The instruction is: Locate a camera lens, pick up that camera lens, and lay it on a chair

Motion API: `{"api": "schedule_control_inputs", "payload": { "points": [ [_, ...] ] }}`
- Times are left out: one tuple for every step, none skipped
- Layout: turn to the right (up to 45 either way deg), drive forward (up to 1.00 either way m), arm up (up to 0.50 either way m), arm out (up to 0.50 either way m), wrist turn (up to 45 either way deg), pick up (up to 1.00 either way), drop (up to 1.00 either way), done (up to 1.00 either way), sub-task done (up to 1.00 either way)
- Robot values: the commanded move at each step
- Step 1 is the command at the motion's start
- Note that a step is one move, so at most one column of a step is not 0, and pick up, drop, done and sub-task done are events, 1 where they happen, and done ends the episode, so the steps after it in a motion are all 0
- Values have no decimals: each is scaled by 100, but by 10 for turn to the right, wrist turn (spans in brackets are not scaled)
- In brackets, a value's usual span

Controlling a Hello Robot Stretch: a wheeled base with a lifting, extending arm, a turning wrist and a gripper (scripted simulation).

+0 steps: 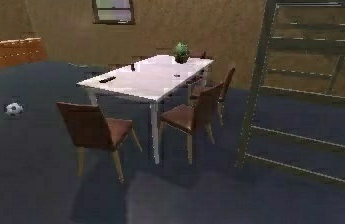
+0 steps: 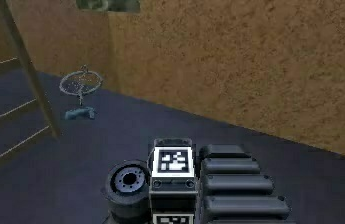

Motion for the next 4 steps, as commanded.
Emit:
{"api": "schedule_control_inputs", "payload": {
  "points": [
    [0, 95, 0, 0, 0, 0, 0, 0, 0],
    [-450, 0, 0, 0, 0, 0, 0, 0, 0],
    [-90, 0, 0, 0, 0, 0, 0, 0, 0],
    [0, 5, 0, 0, 0, 0, 0, 0, 0]
  ]
}}
